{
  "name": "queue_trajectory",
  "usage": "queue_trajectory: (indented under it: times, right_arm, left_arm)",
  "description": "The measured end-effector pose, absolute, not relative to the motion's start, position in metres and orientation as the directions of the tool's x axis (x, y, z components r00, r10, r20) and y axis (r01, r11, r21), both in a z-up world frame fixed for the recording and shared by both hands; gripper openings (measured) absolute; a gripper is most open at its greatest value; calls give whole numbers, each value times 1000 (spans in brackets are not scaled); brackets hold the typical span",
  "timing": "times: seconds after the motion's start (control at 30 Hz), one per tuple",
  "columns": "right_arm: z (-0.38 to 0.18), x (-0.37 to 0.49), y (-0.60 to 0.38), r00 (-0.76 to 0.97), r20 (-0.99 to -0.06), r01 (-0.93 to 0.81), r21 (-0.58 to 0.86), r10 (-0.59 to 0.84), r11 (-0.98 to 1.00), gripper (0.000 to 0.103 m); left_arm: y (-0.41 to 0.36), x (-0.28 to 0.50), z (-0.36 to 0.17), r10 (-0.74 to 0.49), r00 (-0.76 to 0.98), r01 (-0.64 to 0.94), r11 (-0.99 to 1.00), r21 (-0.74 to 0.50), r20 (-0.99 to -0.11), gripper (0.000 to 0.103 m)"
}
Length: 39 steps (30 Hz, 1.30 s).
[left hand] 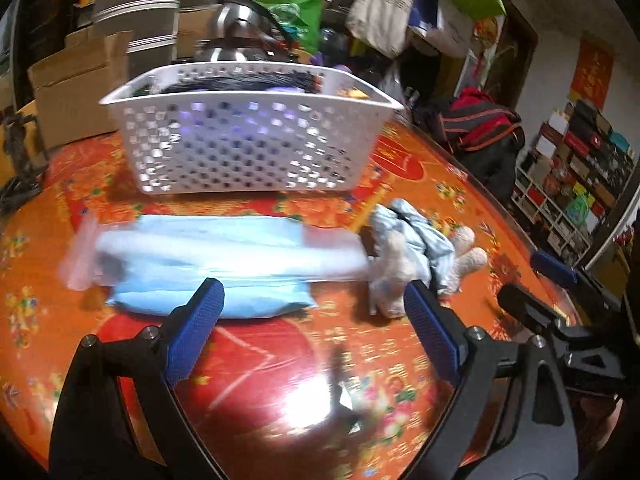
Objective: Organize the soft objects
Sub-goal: 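Move both tools to the white plush toy and grip it, then lift the white plush toy with both tools and carry it over the basket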
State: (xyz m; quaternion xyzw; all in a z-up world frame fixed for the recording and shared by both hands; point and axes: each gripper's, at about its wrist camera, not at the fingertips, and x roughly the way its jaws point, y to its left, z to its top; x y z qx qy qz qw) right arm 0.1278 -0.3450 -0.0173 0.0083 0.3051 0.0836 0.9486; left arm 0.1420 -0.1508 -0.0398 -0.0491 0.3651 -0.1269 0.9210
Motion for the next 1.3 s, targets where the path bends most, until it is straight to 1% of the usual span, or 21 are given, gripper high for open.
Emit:
queue_trajectory:
  times: [0.07,0.13,0.17,0.2,0.27,0.3,0.37,0.43,0.5,0.57,0.63,0.7,0.77,0.8,0.83,0.87,0.97,1.1,1.3]
  right_arm:
    - [-18,133,-350,796,-579,-150,92,175,984,91]
    - [-19,139,-352,788,-591,-142,97,172,985,80]
    - [-19,142,-351,787,-591,-144,99,174,985,77]
    - [-20,144,-351,784,-593,-151,107,185,983,72]
    - [-22,150,-351,774,-602,-158,122,199,980,64]
    - [-23,152,-351,769,-605,-161,130,207,978,58]
    - [-26,158,-351,758,-614,-166,148,222,975,53]
    - [-29,162,-350,748,-621,-174,157,234,972,48]
    - [-31,164,-347,742,-625,-183,160,243,970,45]
    - [-33,167,-344,736,-628,-191,165,253,968,40]
    - [-34,170,-342,729,-633,-196,169,259,966,30]
    - [-35,170,-340,730,-631,-197,172,261,965,28]
    - [-36,172,-338,726,-636,-198,171,262,965,23]
    - [-35,172,-338,727,-636,-197,169,259,966,18]
    - [-35,172,-337,731,-634,-194,164,254,967,14]
    - [-35,172,-337,731,-633,-195,164,254,967,13]
    - [-34,170,-335,735,-632,-196,149,246,969,12]
    - [-32,168,-331,748,-627,-187,113,216,976,11]
    - [-28,161,-333,774,-592,-187,122,223,975,11]
  left_arm:
    - [-166,144,-43,-277,694,220,961,-170,-664,90]
    - [-175,149,-44,-277,690,228,960,-162,-668,90]
    - [-181,149,-45,-282,689,237,958,-160,-668,89]
    - [-182,153,-44,-284,690,240,958,-159,-666,87]
    - [-188,156,-45,-269,695,237,961,-141,-667,75]
    - [-191,159,-46,-268,692,242,961,-135,-670,74]
    - [-195,164,-51,-268,677,246,960,-132,-686,67]
    - [-199,170,-54,-276,666,253,958,-138,-693,65]
    - [-200,174,-58,-287,653,257,954,-152,-701,63]
    - [-200,177,-60,-311,635,267,947,-177,-707,55]
    - [-201,180,-62,-315,634,271,946,-179,-707,50]
    - [-203,182,-63,-328,627,284,941,-186,-706,45]
    - [-203,183,-65,-341,626,291,936,-196,-702,34]
    - [-204,183,-65,-344,625,293,935,-199,-700,31]
    - [-204,183,-66,-355,620,300,931,-208,-699,23]
    - [-204,184,-67,-374,613,310,924,-224,-696,19]
    - [-205,183,-66,-384,615,322,919,-225,-688,17]
    - [-203,179,-64,-390,628,325,918,-228,-674,16]
    - [-199,177,-60,-401,640,323,914,-244,-655,15]
